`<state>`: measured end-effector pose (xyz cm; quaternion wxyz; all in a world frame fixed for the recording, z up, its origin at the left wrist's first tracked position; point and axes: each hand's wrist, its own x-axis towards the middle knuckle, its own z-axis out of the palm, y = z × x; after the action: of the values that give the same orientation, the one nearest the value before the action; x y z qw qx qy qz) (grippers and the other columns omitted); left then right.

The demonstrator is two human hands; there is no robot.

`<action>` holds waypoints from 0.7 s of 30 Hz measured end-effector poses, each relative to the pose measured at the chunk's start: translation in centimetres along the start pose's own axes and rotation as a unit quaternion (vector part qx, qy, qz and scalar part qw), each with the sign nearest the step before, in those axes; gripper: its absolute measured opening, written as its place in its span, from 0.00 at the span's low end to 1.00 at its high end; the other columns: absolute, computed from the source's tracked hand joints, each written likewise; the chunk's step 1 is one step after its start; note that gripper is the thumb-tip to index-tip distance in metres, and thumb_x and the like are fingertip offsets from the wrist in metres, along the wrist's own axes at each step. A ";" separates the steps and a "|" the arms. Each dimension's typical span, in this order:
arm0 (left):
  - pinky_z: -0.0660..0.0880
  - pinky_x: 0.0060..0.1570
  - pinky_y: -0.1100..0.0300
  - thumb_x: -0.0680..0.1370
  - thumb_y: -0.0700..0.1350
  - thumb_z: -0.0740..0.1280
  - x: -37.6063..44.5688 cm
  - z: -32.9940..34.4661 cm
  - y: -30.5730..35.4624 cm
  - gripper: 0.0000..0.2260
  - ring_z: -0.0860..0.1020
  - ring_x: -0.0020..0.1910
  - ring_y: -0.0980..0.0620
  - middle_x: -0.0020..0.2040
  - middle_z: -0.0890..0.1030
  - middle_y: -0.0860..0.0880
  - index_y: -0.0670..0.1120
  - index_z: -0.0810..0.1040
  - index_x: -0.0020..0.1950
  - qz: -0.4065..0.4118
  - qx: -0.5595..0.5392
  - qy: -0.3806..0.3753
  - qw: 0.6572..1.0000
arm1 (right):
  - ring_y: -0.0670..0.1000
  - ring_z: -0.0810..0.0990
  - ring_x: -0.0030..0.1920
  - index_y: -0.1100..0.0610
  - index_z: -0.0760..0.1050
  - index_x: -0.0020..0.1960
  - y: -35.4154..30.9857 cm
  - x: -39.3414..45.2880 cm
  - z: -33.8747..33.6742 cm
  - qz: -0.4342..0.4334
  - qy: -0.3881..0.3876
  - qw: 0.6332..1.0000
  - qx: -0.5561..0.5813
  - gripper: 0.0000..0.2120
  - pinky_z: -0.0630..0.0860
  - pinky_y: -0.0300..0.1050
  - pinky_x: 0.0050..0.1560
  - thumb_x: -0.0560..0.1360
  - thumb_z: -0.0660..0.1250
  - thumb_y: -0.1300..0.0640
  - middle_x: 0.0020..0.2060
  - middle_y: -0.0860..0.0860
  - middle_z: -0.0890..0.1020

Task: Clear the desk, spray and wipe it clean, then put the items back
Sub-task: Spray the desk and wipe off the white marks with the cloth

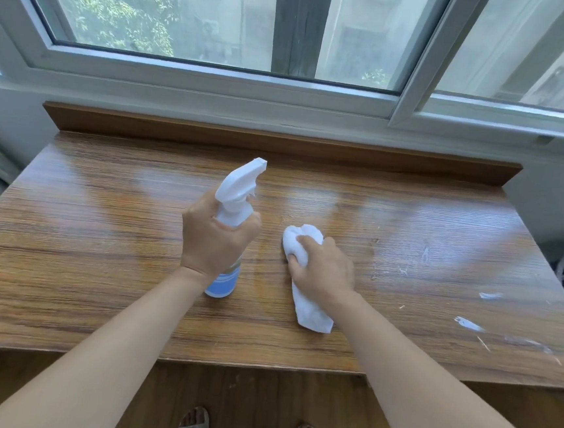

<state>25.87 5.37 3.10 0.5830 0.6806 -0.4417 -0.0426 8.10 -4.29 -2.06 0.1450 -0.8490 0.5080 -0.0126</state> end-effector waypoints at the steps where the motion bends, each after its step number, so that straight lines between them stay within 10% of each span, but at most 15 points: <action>1: 0.81 0.47 0.47 0.71 0.49 0.74 0.1 0.1 0.0 0.15 0.83 0.44 0.49 0.44 0.85 0.49 0.44 0.84 0.55 -0.006 0.002 -0.003 1.000 | 0.52 0.71 0.45 0.41 0.72 0.65 0.2 -0.7 -0.1 -0.011 -0.007 1.000 0.009 0.16 0.72 0.49 0.44 0.79 0.59 0.40 0.49 0.47 0.70; 9: 0.81 0.46 0.48 0.70 0.48 0.74 0.5 0.7 -0.1 0.15 0.83 0.44 0.50 0.44 0.85 0.50 0.44 0.85 0.54 -0.012 -0.001 -0.007 1.000 | 0.49 0.69 0.41 0.38 0.70 0.64 4.4 -8.3 -1.1 -0.242 -0.109 0.962 -0.063 0.17 0.68 0.45 0.37 0.76 0.61 0.41 0.43 0.45 0.66; 21: 0.81 0.49 0.50 0.69 0.52 0.73 0.2 0.3 0.4 0.16 0.83 0.45 0.52 0.44 0.85 0.52 0.45 0.85 0.52 -0.038 -0.009 0.001 0.999 | 0.55 0.77 0.46 0.47 0.73 0.58 -5.6 2.7 0.5 -0.085 -0.008 0.996 0.020 0.11 0.78 0.53 0.44 0.78 0.61 0.45 0.49 0.47 0.73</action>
<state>25.52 5.04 3.42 0.5876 0.6916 -0.4146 -0.0677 14.29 -4.00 -1.40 0.1643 -0.8860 0.4327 -0.0283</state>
